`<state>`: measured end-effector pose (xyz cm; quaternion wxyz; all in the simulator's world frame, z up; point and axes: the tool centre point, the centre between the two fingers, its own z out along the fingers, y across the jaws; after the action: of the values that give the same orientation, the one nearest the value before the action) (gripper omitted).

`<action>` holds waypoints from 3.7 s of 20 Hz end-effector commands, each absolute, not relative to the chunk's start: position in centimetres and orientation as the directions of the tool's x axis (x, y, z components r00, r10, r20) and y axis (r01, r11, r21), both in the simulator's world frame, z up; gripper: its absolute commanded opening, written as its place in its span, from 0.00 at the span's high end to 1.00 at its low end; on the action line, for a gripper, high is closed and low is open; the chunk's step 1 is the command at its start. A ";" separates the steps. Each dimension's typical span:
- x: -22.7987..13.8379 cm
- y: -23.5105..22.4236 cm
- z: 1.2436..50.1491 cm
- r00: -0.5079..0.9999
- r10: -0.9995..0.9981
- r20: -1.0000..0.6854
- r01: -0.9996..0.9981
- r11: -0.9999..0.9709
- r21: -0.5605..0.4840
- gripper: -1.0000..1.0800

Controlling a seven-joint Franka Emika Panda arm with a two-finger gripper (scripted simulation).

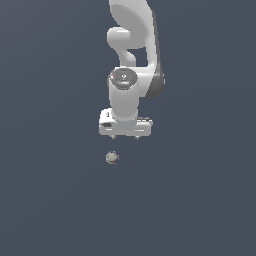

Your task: Pick up the object and move it to a goal position.

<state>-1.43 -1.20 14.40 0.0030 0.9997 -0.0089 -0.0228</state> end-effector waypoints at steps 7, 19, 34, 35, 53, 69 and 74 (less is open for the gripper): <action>-0.8 0.7 15.6 0.999 0.018 -0.028 0.018 -1.000 -0.007 0.04; 0.0 0.4 15.2 1.000 -0.004 -0.017 -0.005 -1.000 -0.013 0.04; 2.6 -7.0 9.0 0.972 -0.236 -0.001 -0.236 -0.972 -0.001 0.04; 2.7 -7.2 8.9 0.970 -0.242 -0.001 -0.242 -0.970 -0.001 0.04; 2.6 -7.5 3.8 0.968 -0.249 0.000 -0.249 -0.968 0.000 0.04; 2.7 -7.4 3.8 0.968 -0.249 0.000 -0.249 -0.968 0.000 1.00; 2.7 -6.5 5.0 0.968 -0.249 0.000 -0.249 -0.968 0.000 1.00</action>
<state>2.58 -6.86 4.46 0.0002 0.9920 -0.1260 -0.0014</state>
